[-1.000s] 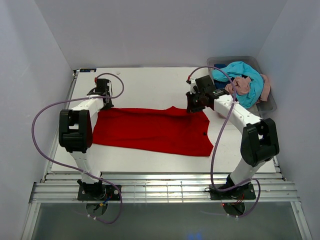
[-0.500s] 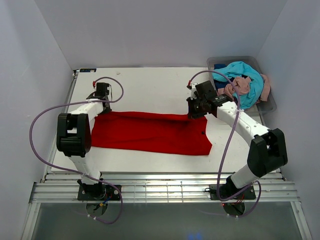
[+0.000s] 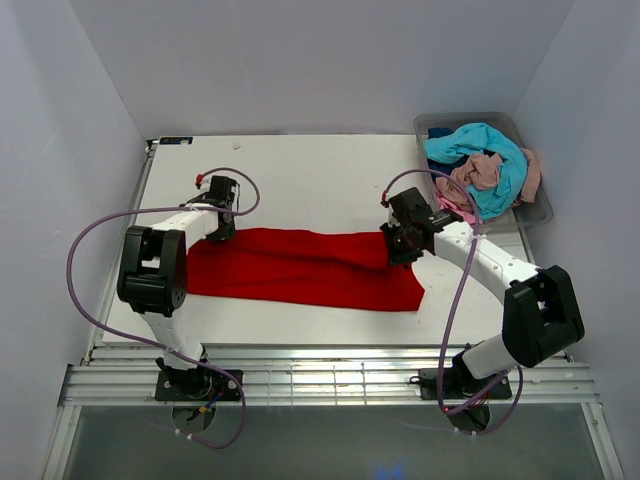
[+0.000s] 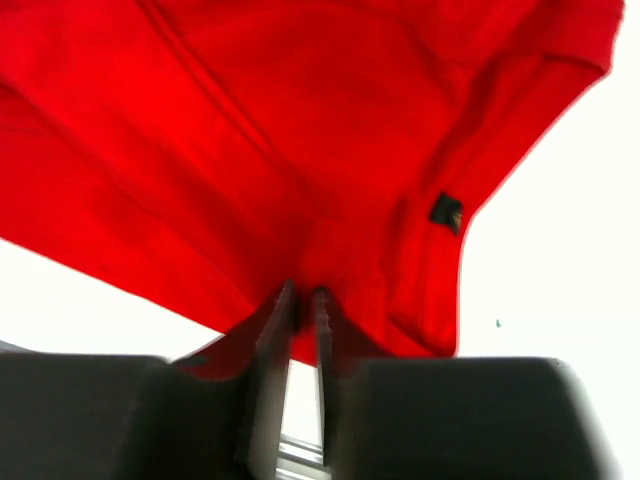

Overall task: Fold and stack the t-shirts
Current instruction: Fold the other side of the tshirt into a rectangle

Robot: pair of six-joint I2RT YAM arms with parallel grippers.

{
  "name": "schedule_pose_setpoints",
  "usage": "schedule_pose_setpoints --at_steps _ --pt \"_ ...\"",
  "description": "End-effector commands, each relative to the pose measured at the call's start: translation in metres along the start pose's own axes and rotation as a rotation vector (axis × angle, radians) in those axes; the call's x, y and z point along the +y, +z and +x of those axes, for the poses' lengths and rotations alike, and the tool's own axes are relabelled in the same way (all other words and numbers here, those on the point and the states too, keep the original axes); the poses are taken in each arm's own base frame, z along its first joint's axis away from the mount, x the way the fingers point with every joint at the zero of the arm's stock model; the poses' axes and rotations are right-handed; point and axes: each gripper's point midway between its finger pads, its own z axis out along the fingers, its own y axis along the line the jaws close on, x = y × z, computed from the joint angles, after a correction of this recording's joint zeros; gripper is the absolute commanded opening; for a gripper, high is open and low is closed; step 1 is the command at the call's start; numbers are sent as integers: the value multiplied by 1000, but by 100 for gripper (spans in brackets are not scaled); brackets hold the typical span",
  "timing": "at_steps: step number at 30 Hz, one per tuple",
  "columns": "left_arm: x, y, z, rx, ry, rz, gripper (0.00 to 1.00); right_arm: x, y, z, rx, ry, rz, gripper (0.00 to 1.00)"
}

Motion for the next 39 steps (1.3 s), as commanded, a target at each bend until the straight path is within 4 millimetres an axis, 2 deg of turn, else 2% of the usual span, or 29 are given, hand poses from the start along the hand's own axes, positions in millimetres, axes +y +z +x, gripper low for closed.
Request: schedule_pose_setpoints --at_steps 1,4,6,7,8,10,11,13,14,16,17,19,20,21,22,23,24,26,32,39 --pt "31 -21 -11 -35 -82 -125 98 -15 1 12 36 29 90 23" --pt "36 -39 -26 -94 -162 -113 98 -15 0 12 36 20 97 33" --pt "26 -53 -39 -138 -181 -73 98 -10 -5 3 7 11 73 36" --pt "22 -64 -52 -176 -200 -52 98 -8 -8 -2 -11 0 64 42" --pt "14 -72 -58 -200 -194 -37 96 -7 -10 -5 -21 -5 62 45" --pt "-16 -92 -68 -254 -160 19 86 -5 -15 -17 -56 -13 57 51" --pt "-28 -101 -75 -278 -160 47 66 -4 -14 -20 -66 -16 51 51" --pt "-65 -115 -74 -284 -124 142 45 0 -8 -32 -89 -21 35 46" --pt "-82 -115 -76 -276 -122 174 22 1 -6 -34 -88 -22 31 44" --pt "-114 -122 -68 -245 -99 270 3 8 8 -37 -65 -23 -1 41" --pt "-128 -117 -61 -216 -86 288 0 11 10 -47 -83 -25 -11 41" --pt "-151 -124 -58 -196 -88 349 0 26 21 -51 -70 -28 -98 45" --pt "-160 -125 -54 -178 -81 374 0 33 23 -63 -102 -30 -129 46" --pt "-173 -122 -46 -161 -62 386 0 42 25 -68 -105 -30 -175 46" --pt "-179 -119 -42 -146 -53 392 0 45 32 -70 -95 -29 -192 47" --pt "-186 -117 -36 -122 -43 409 0 50 32 -82 -122 -36 -211 47" --pt "-193 -109 -27 -93 -36 406 0 55 40 -83 -105 -37 -239 47" --pt "-199 -101 -16 -58 -23 409 0 65 44 -90 -102 -42 -287 47" --pt "-196 -81 13 7 -4 352 0 79 60 -106 -88 -38 -362 47" --pt "-183 -74 30 37 -2 298 0 84 78 -93 -19 -30 -389 45"
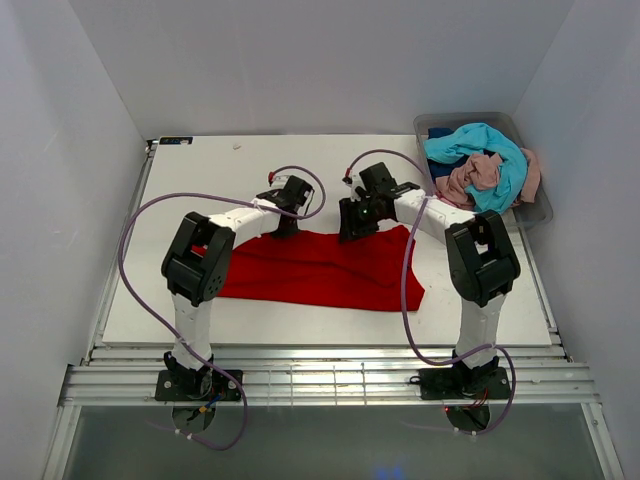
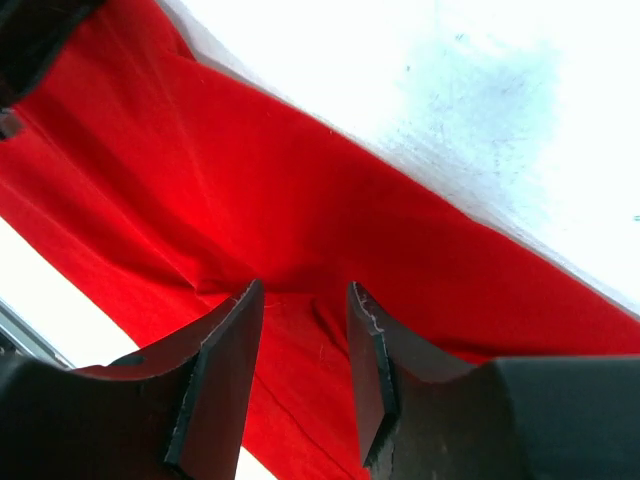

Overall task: Fold and stack the t-shirts
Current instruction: Fold the other side of the tshirt into a rectangle

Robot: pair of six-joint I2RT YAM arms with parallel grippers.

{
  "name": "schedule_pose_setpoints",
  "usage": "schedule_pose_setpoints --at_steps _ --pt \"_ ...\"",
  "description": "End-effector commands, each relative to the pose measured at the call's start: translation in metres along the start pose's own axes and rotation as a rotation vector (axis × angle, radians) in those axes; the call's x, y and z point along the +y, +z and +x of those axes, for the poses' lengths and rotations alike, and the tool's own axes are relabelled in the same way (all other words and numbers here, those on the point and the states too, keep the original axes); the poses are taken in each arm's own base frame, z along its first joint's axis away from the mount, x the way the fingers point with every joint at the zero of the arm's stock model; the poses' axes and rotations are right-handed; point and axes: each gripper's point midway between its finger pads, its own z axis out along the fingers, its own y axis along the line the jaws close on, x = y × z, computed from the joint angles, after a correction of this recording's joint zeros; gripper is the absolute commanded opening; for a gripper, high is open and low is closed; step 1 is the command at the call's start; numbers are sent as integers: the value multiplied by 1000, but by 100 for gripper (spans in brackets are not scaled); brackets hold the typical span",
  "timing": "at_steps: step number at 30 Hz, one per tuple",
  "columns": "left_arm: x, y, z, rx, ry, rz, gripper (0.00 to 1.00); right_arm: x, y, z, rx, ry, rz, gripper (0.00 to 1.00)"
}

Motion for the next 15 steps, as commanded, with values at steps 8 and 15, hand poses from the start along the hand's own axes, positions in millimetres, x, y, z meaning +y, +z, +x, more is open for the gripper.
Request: schedule_pose_setpoints --at_steps 8,15 --pt "20 -11 21 52 -27 -45 0 17 1 14 39 -27 -64 32" --pt "24 -13 22 52 -28 -56 0 16 -2 24 53 -39 -47 24"
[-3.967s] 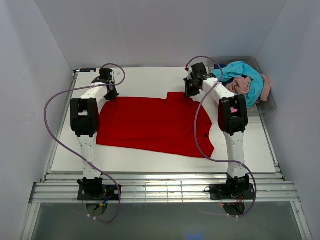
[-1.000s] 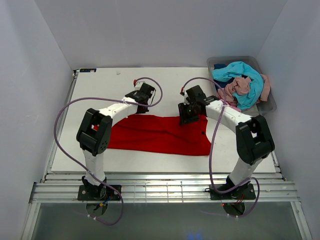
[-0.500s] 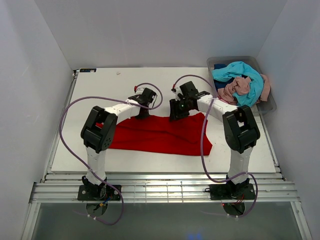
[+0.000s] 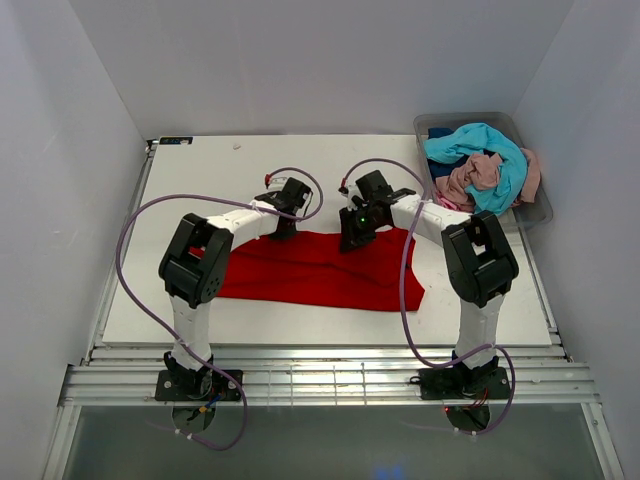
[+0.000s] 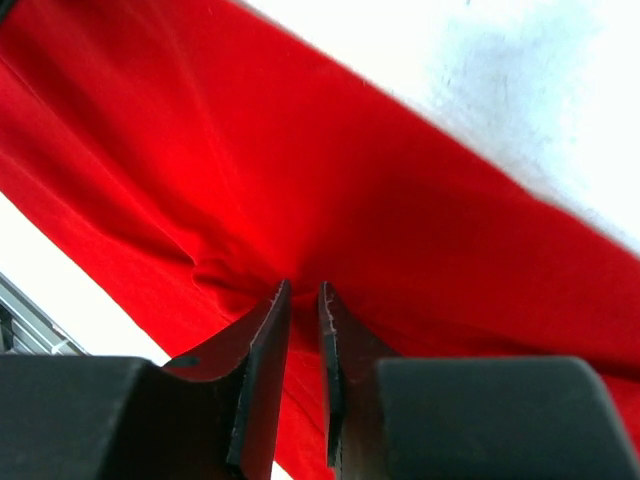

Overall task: Fold and stack the t-shirts
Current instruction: Fold the other side of the tshirt into a rectangle

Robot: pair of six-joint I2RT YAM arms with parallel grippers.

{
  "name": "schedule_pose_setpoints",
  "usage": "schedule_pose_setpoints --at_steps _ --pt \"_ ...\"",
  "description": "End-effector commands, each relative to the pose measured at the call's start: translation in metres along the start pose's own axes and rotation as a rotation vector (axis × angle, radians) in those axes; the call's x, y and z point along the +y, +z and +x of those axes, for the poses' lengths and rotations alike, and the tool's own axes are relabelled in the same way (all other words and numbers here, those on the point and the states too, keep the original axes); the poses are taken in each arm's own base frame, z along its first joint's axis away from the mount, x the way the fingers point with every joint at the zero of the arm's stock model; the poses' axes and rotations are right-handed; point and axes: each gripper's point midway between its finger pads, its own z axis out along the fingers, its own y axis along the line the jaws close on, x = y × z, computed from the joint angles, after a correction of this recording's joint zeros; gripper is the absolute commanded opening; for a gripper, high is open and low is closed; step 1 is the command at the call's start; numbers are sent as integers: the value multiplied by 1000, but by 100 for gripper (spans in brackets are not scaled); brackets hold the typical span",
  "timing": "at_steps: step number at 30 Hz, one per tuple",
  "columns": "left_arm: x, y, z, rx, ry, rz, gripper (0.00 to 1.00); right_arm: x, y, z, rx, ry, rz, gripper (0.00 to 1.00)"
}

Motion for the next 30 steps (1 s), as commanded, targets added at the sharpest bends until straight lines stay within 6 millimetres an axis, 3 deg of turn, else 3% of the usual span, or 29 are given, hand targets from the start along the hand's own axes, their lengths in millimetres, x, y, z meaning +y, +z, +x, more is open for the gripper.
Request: schedule_pose_setpoints --at_steps 1,5,6,8,12,26,29,30 --pt "18 -10 15 46 18 -39 0 7 -12 0 -17 -34 -3 25" --pt "18 -13 13 42 12 -35 0 5 -7 2 -2 -29 -2 26" --pt "20 -13 14 42 14 -40 0 6 -7 2 -1 -30 -4 16" --pt "21 -15 13 39 15 -42 0 9 -8 3 -4 -40 -4 8" --pt "26 -17 15 37 14 -52 0 24 -18 10 -15 -69 -15 8" --pt "28 -18 19 44 6 -49 0 57 -32 83 46 -71 -53 8" --pt "26 -18 18 45 6 -43 0 68 -29 96 80 -75 -101 15" --pt "25 -18 18 46 7 -40 0 73 -28 99 89 -88 -117 24"
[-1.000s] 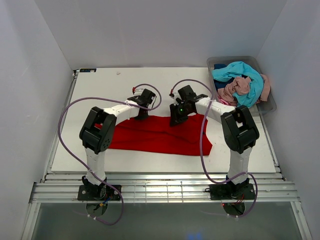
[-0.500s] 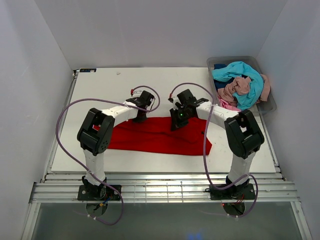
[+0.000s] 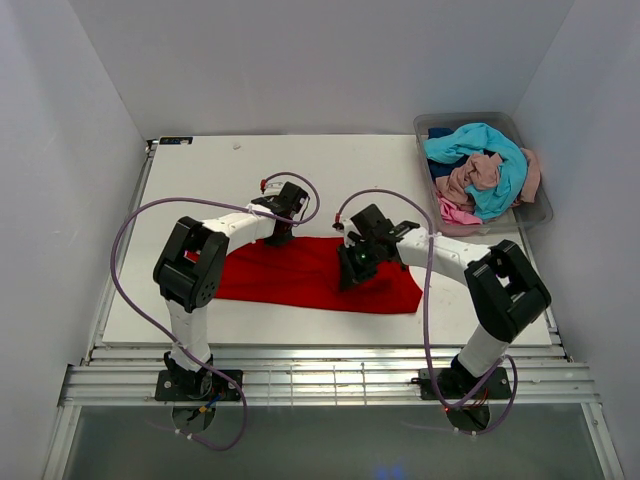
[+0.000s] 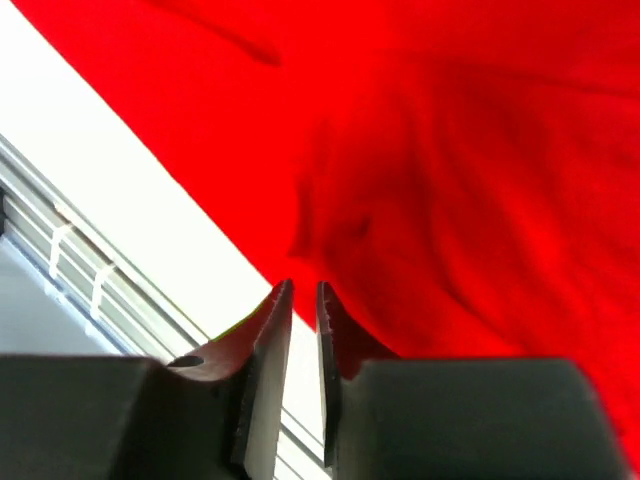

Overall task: Fold and stack the t-shirts
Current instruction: Fold the other side of the tshirt into a rectangle

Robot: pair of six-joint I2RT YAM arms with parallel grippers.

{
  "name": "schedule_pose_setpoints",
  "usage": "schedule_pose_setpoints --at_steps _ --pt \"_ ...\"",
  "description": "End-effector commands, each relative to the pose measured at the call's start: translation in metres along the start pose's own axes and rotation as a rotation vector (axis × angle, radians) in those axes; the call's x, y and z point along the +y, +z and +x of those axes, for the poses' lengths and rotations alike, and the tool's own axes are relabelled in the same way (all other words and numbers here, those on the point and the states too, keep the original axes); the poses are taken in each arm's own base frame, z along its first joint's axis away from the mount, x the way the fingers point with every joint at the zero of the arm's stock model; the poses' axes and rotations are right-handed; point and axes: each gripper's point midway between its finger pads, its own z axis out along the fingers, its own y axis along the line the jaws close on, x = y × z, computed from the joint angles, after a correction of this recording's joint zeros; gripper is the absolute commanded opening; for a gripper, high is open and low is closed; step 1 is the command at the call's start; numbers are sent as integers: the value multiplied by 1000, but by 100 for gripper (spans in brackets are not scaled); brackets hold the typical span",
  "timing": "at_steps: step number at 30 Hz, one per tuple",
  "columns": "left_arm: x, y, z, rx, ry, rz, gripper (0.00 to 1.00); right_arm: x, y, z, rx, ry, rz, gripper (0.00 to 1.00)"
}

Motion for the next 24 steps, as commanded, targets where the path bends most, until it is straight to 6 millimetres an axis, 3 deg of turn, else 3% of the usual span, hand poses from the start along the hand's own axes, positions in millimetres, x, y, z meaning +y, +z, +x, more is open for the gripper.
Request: schedule_pose_setpoints --at_steps 1,4,9,13,15,18,24 --pt "8 -10 4 20 5 -6 0 23 -4 4 5 -32 -86 29" --pt "7 -11 2 18 5 -3 0 29 -7 2 5 -49 -89 37" --pt "8 -14 -1 6 9 -3 0 22 -32 -31 -105 -68 44 38" --pt "11 -15 -3 -3 16 -11 0 2 -53 -60 -215 -51 204 33" --pt "10 -16 -4 -6 15 -8 0 -9 -61 -68 -252 -13 256 26" --pt "9 -17 -5 -6 15 -2 0 -39 -59 -69 -254 23 369 10" --pt "11 -20 -5 -8 17 -3 0 -70 -34 -57 -161 22 443 8"
